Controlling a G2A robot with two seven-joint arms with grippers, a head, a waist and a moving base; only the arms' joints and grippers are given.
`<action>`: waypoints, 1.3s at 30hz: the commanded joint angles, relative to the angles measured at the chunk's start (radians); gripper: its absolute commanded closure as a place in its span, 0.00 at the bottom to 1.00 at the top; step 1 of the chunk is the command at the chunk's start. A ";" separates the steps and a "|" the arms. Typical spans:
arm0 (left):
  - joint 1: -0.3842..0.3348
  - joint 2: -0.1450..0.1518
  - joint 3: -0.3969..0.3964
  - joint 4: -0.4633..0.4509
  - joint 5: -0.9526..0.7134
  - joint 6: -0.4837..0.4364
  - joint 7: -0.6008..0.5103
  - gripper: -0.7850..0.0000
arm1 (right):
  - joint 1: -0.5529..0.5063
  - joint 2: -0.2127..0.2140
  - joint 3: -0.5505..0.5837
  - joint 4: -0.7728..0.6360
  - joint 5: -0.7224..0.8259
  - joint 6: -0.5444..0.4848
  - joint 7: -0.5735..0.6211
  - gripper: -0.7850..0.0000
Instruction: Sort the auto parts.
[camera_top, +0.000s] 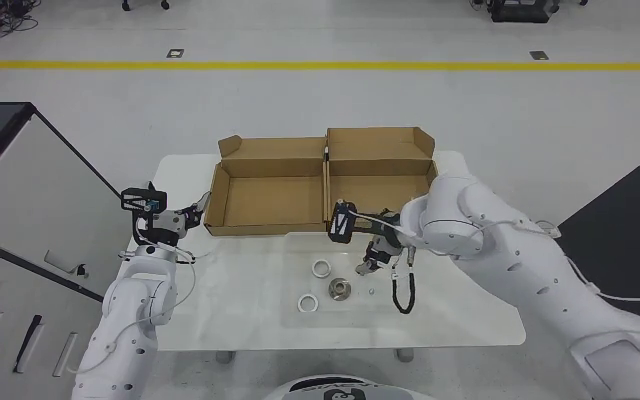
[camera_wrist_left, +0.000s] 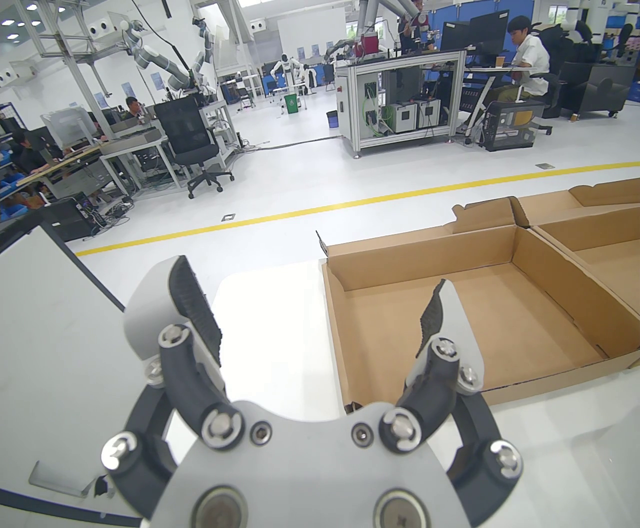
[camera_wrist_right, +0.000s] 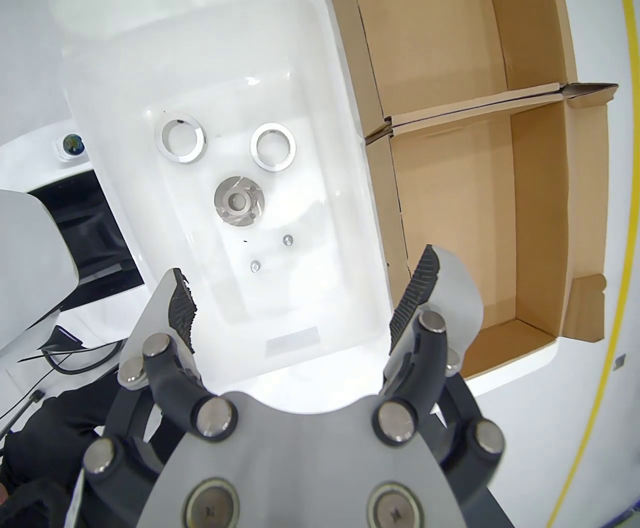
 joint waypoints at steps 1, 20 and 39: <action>0.000 0.000 0.000 0.000 0.000 0.000 0.000 0.00 | 0.008 0.002 -0.045 -0.010 -0.009 0.025 0.025 0.00; 0.000 0.000 0.000 0.000 0.000 0.000 0.000 0.00 | 0.032 0.003 -0.186 0.097 0.027 0.052 0.035 0.25; 0.000 0.000 0.000 0.000 0.000 0.000 0.000 0.00 | 0.034 -0.020 -0.244 0.196 0.036 0.063 0.060 0.51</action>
